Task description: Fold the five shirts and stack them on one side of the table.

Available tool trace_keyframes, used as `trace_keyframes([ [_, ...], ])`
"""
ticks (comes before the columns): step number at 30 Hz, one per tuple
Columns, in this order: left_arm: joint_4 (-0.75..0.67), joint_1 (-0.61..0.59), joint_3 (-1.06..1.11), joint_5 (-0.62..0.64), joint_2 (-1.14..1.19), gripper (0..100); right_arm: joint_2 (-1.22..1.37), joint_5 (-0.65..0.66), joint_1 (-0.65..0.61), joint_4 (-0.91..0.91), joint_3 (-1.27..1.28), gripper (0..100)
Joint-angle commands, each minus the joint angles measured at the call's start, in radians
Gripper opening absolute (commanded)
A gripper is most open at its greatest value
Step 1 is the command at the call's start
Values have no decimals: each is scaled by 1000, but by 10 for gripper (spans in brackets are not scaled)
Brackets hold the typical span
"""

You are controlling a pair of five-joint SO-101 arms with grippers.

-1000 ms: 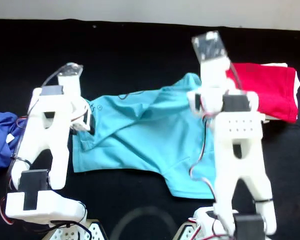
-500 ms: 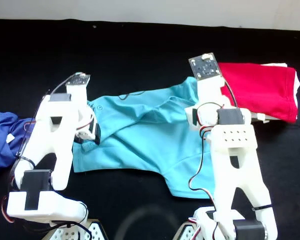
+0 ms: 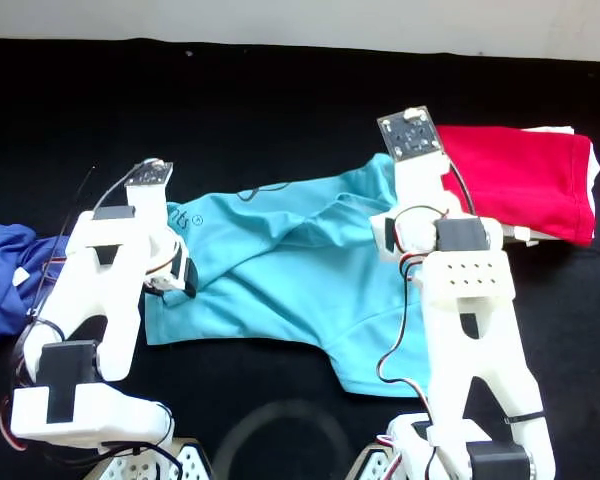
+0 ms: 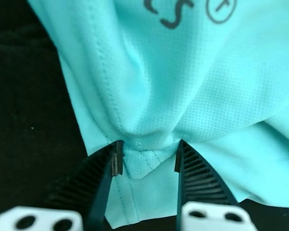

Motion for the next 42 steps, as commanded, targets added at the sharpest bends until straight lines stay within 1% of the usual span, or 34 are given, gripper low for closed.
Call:
trace_keyframes([
  [1,3,2,8,-17,-24,191,-42,9,10,-12,1,6],
  [5,-20,15,4,-17,-24,172,-42,8,8,-12,1,6],
  [6,-23,15,-2,-17,-30,135,-42,6,8,-12,1,6],
  [8,-23,15,-36,-12,-35,7,-42,5,8,-12,2,6],
  [9,-15,15,-58,-12,-35,8,-42,5,8,-12,2,6],
  [10,-3,21,-79,-12,-35,34,-42,5,8,-12,2,6],
  [12,23,25,-120,-12,-35,10,-42,5,8,-12,2,6],
  [16,109,33,-220,-12,-36,10,-42,5,10,-12,2,6],
  [19,210,31,-306,-12,-36,9,-44,3,18,-12,1,6],
  [24,425,31,-464,-15,-36,9,-91,6,76,-19,-10,6],
  [27,499,36,-521,-17,-36,9,-147,9,79,-18,-1,6],
  [31,585,38,-536,-21,-36,9,-205,9,76,10,50,6],
  [35,651,38,-533,-54,-38,9,-286,11,81,12,151,6],
  [36,654,36,-533,-54,-38,9,-311,14,82,12,183,6],
  [39,647,39,-492,-55,-38,9,-397,77,84,27,288,6],
  [42,635,65,-400,-55,-38,9,-481,104,127,68,360,6],
])
